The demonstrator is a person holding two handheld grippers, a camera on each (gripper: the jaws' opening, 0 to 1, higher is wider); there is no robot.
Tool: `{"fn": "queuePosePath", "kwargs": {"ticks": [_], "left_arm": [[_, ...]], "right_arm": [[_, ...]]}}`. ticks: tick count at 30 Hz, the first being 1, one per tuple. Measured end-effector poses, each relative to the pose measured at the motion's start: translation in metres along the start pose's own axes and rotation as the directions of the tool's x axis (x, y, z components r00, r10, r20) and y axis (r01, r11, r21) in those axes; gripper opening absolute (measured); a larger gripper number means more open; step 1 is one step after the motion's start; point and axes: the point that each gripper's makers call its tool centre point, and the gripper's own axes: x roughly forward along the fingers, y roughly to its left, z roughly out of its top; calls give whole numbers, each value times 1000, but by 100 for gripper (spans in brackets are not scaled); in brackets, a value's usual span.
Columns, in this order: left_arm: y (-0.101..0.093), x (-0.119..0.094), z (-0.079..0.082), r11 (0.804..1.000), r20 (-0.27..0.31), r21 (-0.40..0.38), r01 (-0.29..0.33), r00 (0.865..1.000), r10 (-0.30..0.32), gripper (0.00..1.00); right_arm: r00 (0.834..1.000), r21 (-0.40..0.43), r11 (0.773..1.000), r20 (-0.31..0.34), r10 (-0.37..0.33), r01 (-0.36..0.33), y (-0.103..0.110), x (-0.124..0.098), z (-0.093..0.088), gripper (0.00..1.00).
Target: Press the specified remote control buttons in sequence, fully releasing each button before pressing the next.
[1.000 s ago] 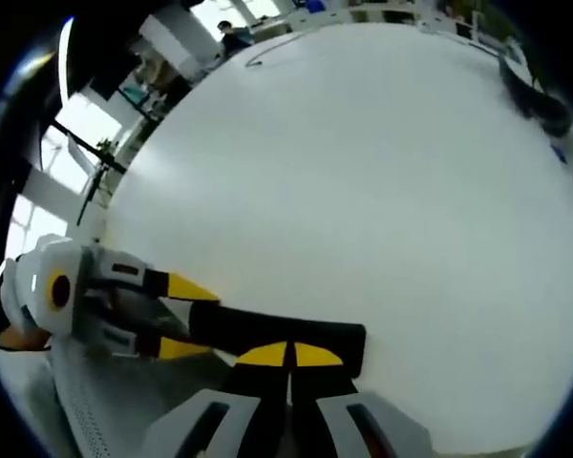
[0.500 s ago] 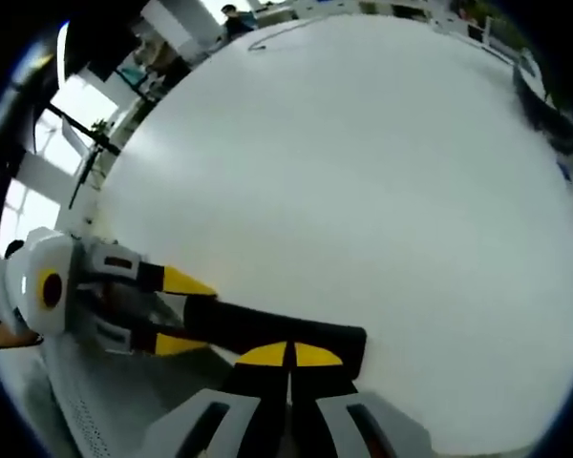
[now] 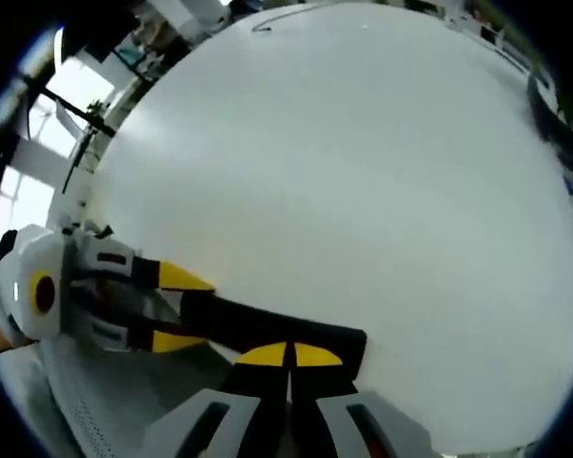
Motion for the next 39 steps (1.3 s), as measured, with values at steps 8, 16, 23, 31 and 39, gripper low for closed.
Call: {"fn": "queuePosePath", "kwargs": {"ticks": [8,16,23,31,39], "left_arm": [[0,0,0,1000,0,3,1,1000,-1,25],[-1,0,0,1000,-2,7,2,1000,-2,24],[-1,0,0,1000,-2,8,2,1000,-2,24],[-1,0,0,1000,-1,7,2,1000,-2,24],[0,0,0,1000,1,3,1,1000,-1,24]], "right_arm": [[1000,78,997,5,30,-31,-2,-1,0,0],[999,125,991,15,52,-54,0,-2,0,0],[998,148,987,-15,63,-60,3,-2,3,0],[993,157,984,-64,97,-86,13,2,12,0],[992,118,989,-83,96,-85,21,6,19,0]]}}
